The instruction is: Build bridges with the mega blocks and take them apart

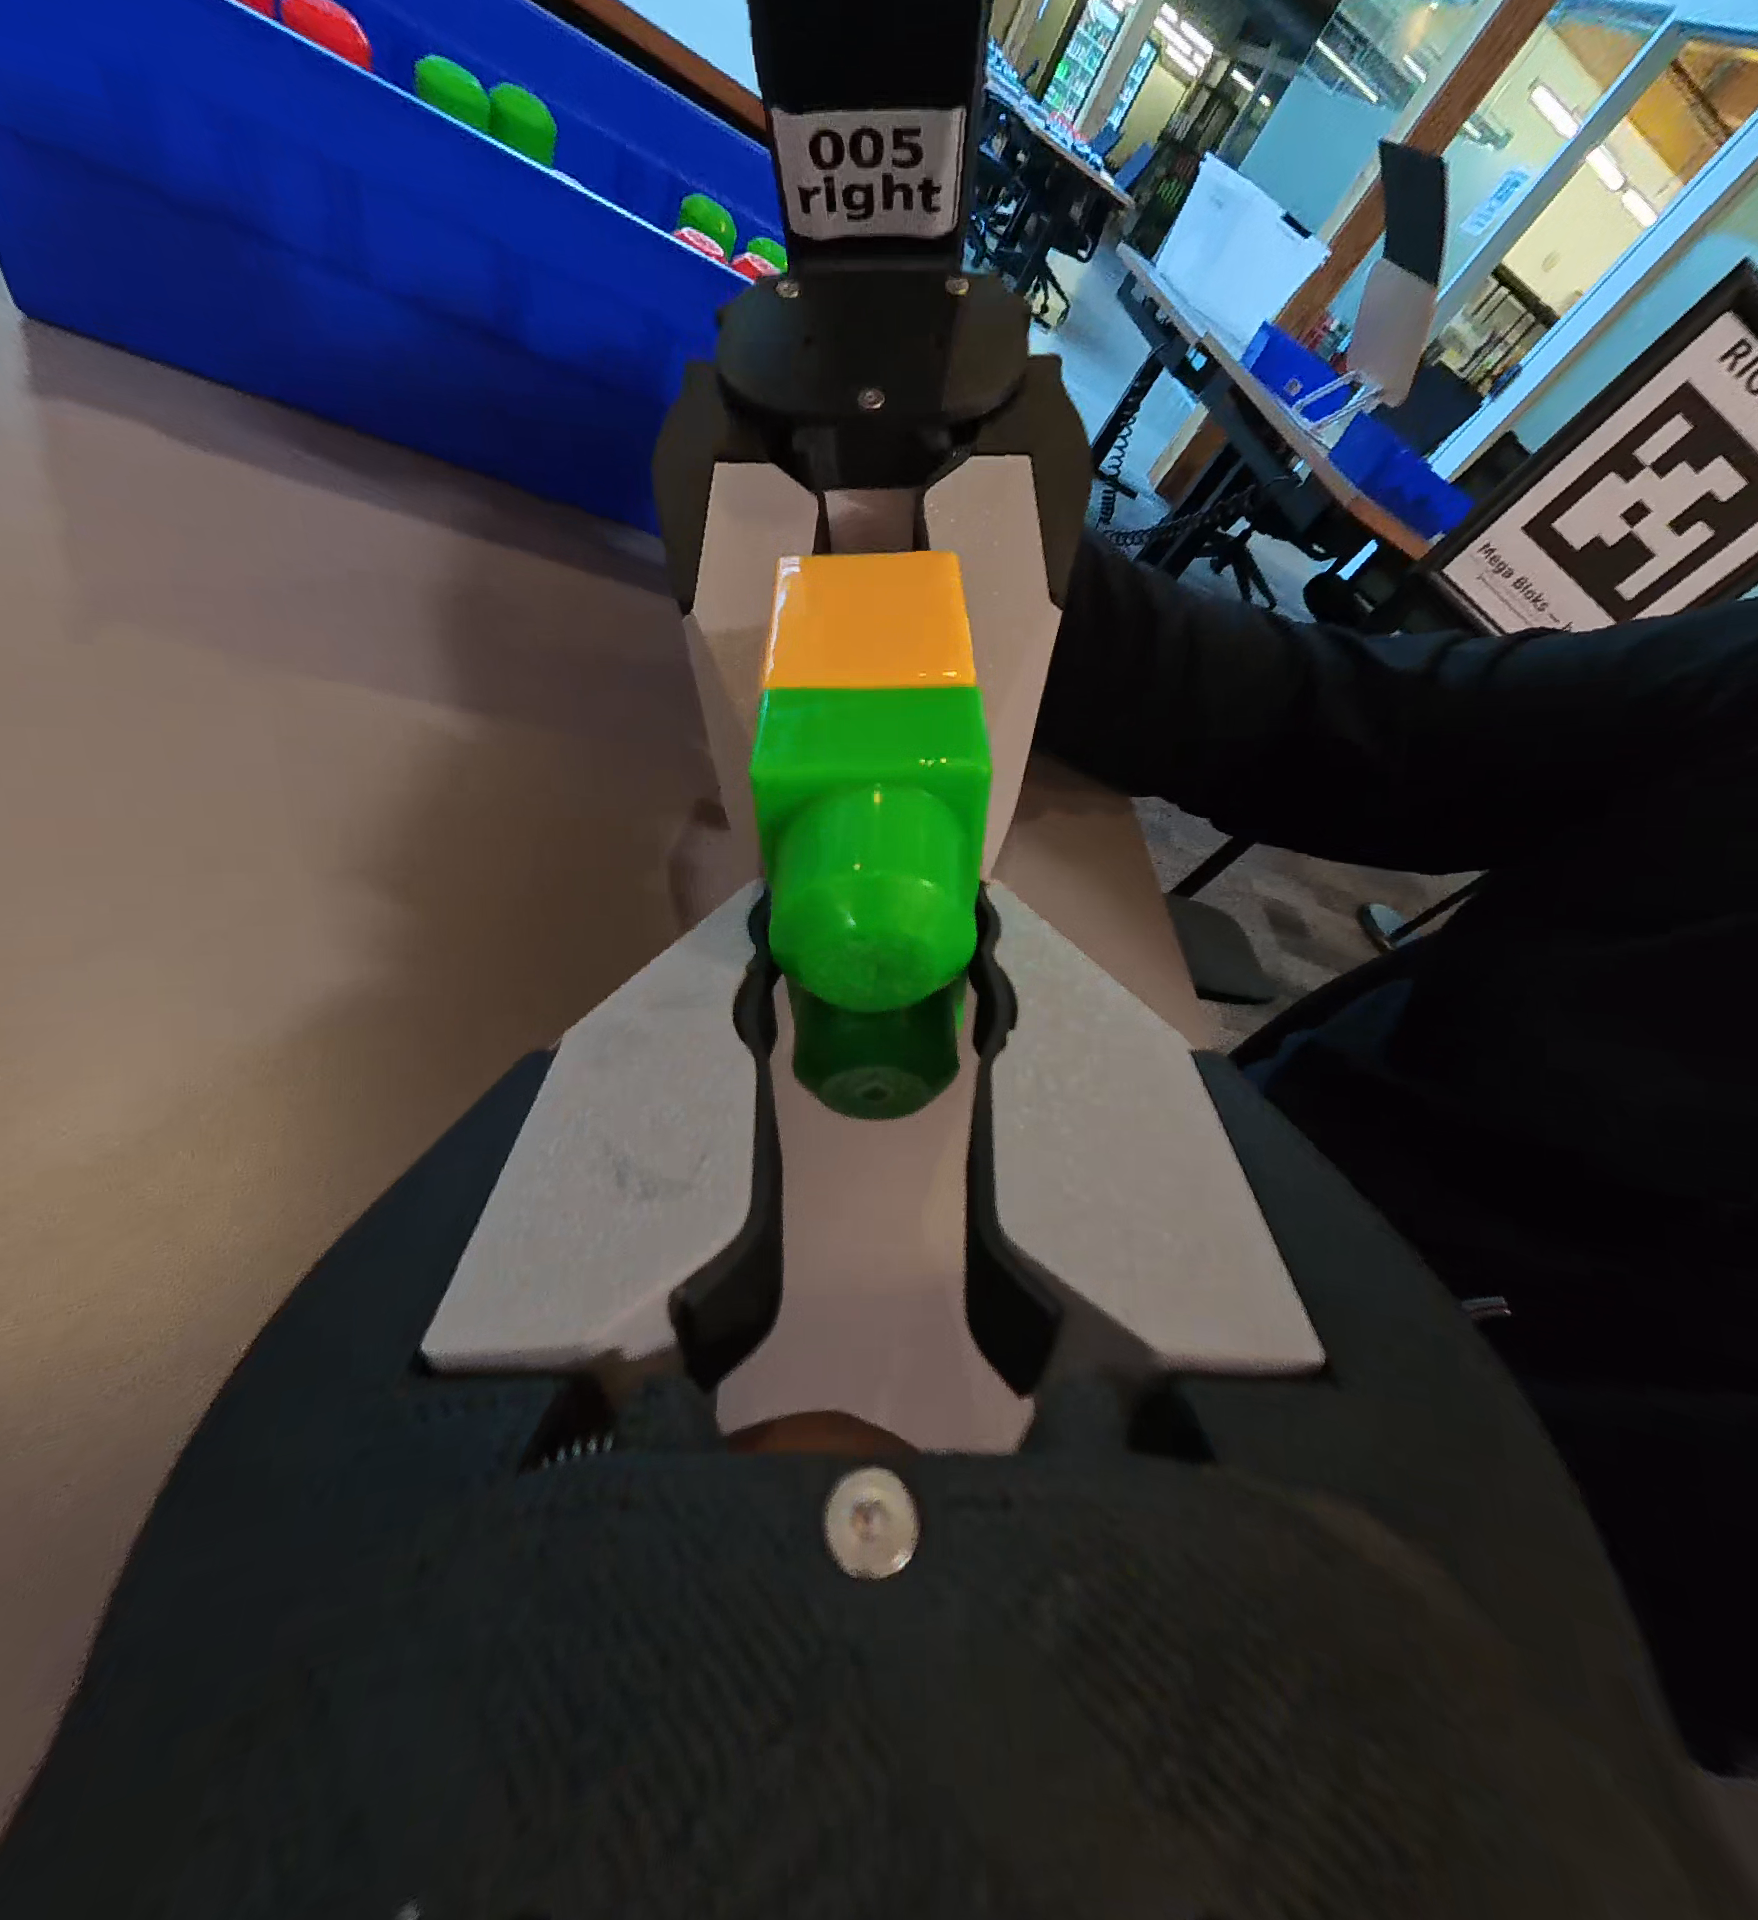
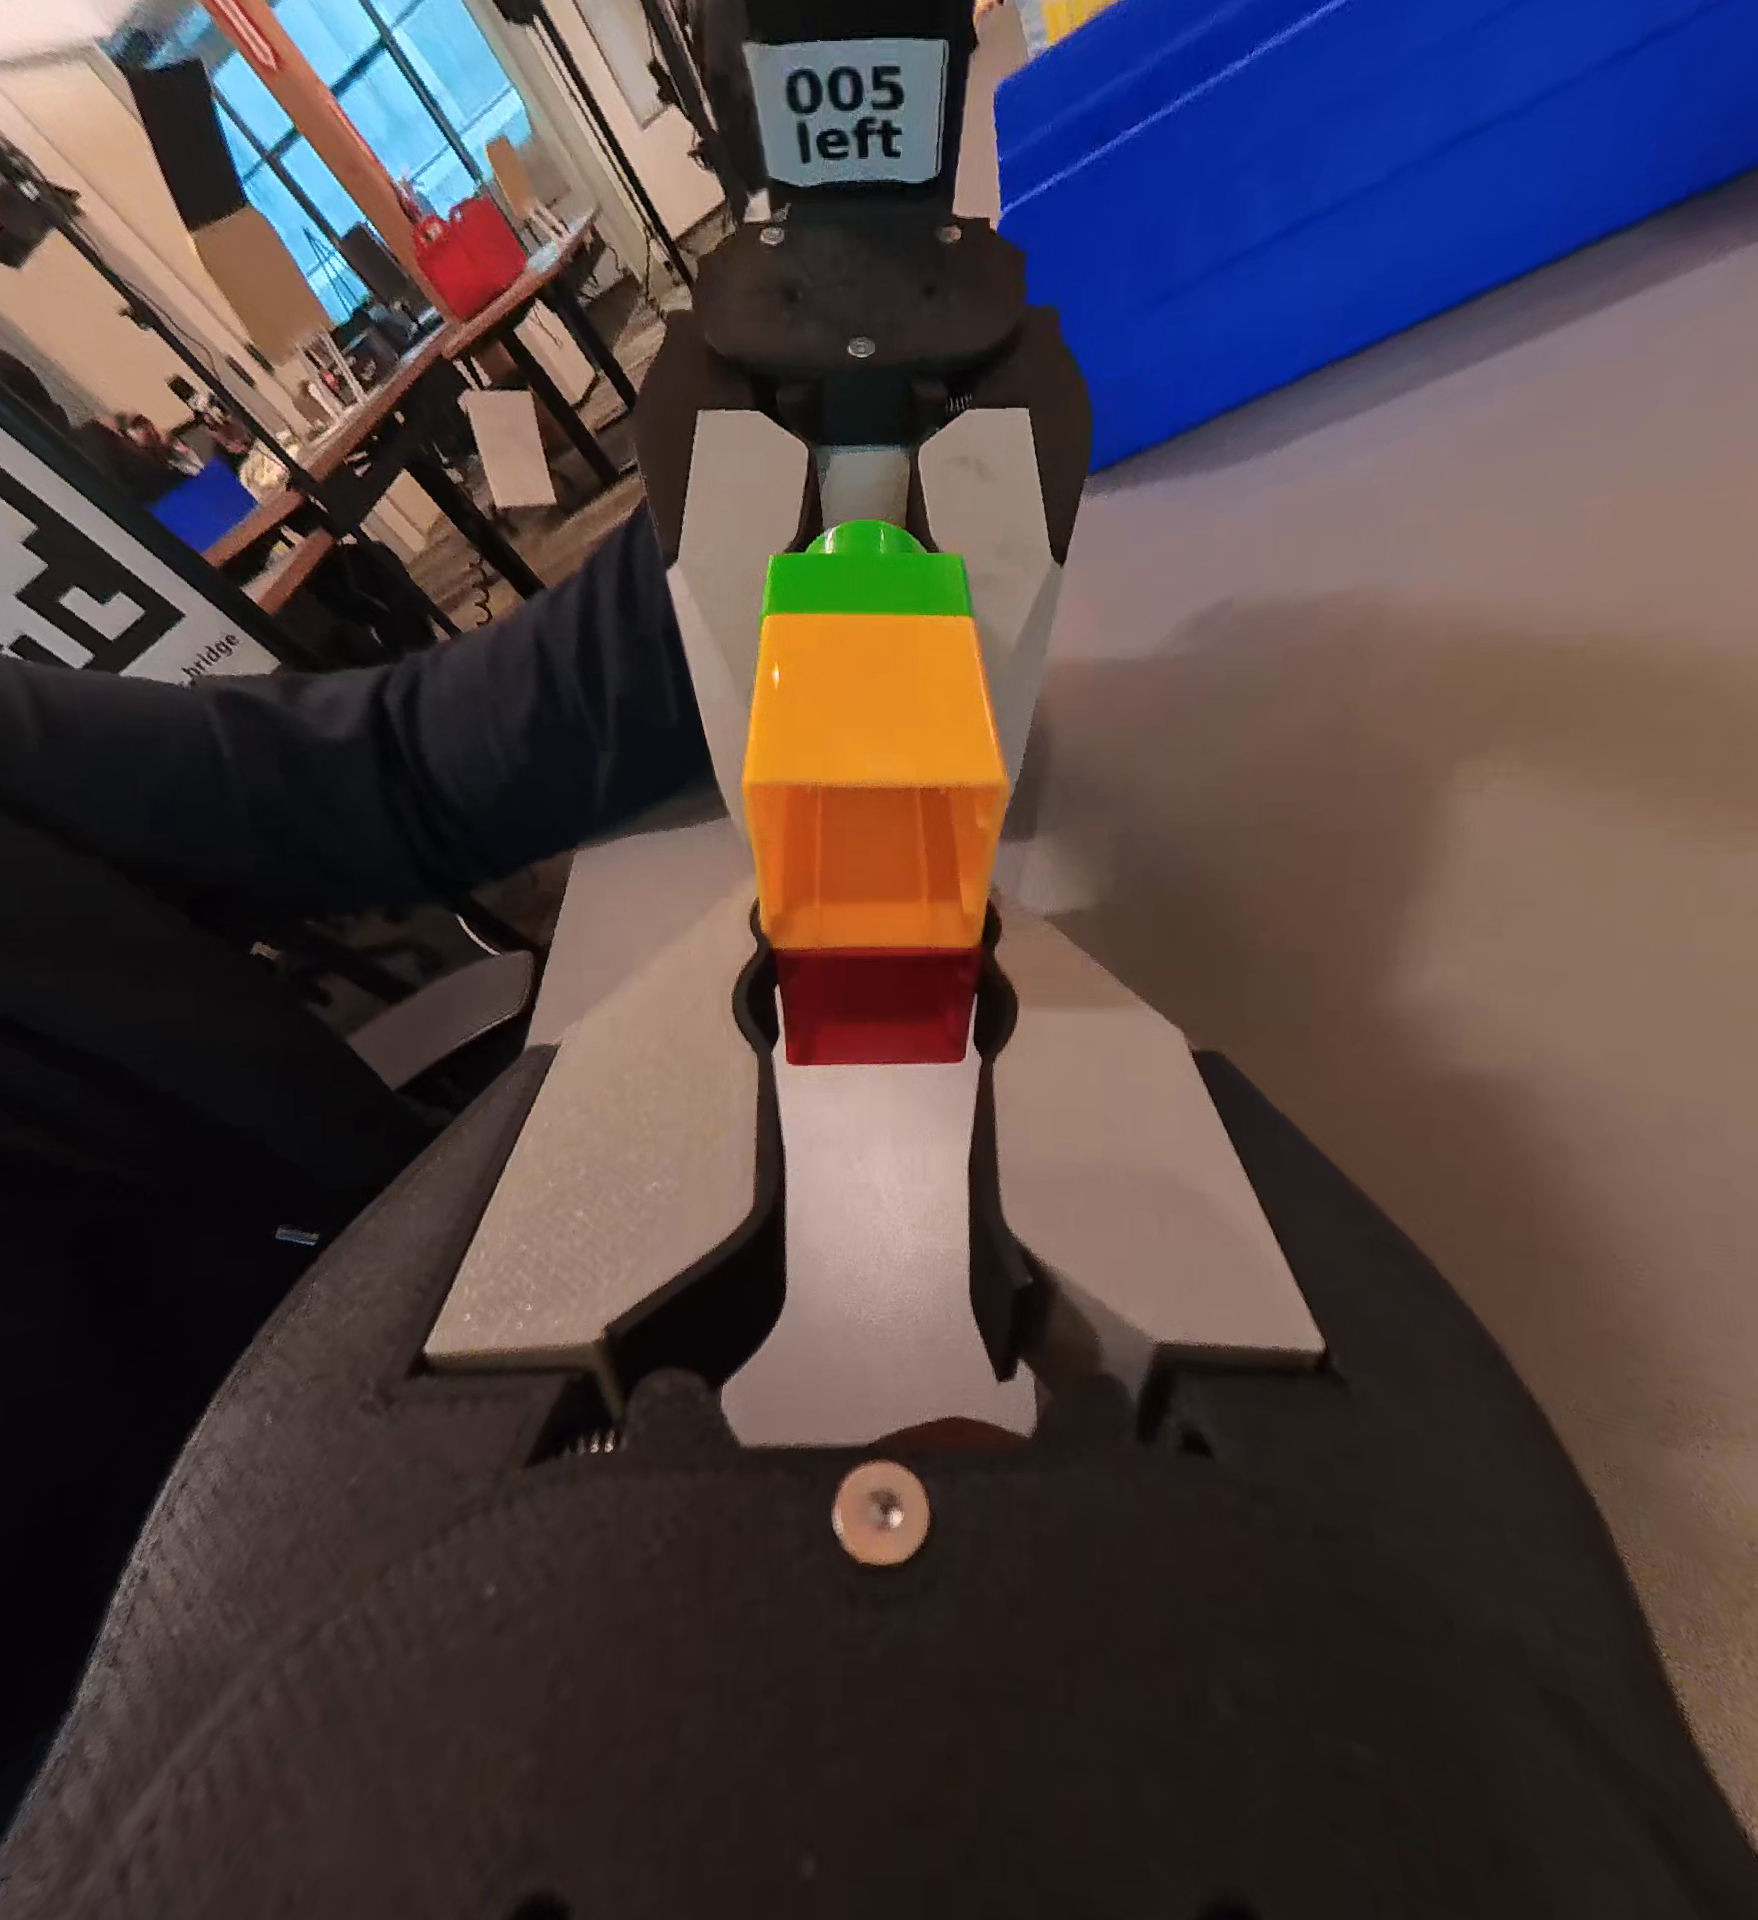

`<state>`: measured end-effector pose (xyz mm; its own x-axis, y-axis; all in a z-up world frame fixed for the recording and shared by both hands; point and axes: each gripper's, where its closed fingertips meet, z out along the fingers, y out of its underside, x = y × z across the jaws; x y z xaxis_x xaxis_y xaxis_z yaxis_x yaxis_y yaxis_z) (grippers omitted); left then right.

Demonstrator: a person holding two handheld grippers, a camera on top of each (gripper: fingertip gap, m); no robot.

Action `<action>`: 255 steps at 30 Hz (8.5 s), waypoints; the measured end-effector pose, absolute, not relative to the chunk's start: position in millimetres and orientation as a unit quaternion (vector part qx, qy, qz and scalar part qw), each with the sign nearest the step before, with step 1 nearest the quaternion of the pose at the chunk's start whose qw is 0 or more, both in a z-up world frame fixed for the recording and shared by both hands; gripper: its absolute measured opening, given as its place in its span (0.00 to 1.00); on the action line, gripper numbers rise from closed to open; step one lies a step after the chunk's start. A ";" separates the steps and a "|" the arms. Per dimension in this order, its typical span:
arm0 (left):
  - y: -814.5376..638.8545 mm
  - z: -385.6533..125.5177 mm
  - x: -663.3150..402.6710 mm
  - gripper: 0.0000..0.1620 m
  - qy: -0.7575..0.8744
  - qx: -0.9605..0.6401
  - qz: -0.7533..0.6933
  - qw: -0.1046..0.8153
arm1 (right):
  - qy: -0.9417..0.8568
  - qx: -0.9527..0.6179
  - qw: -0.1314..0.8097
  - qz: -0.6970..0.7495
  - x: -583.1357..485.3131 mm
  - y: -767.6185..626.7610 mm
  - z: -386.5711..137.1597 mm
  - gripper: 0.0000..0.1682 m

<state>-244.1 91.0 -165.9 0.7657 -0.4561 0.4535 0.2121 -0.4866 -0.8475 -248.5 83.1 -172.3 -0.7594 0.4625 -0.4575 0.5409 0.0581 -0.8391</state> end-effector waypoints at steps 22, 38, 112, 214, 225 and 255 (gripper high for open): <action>89.7 -151.0 -251.0 0.19 0.067 -0.776 -0.338 0.529 | 0.699 0.332 0.026 -0.633 -251.3 90.0 -157.3 0.19; 95.4 -168.3 -248.6 0.19 0.066 -0.811 -0.292 0.502 | 0.731 0.338 -0.018 -0.593 -251.7 94.5 -166.5 0.19; 99.4 -170.5 -262.7 0.19 0.023 -0.808 -0.302 0.506 | 0.688 0.377 0.030 -0.619 -257.8 115.0 -164.4 0.19; 100.6 -151.3 -246.4 0.21 0.084 -0.790 -0.269 0.544 | 0.699 0.324 -0.007 -0.638 -254.7 94.7 -149.8 0.23; 100.1 -143.6 -248.8 0.21 0.078 -0.778 -0.275 0.560 | 0.748 0.308 -0.036 -0.587 -250.6 88.5 -165.6 0.20; 95.7 -146.6 -325.4 0.29 -0.091 -0.759 -0.259 0.590 | 0.693 0.532 -0.300 -0.384 -120.5 343.7 -85.3 0.19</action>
<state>-325.4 95.7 -146.6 0.8495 -0.1670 0.5004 0.4438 -0.2866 -0.8491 -120.5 343.7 -85.3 -0.2541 0.9672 0.0077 0.5058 0.1396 -0.8513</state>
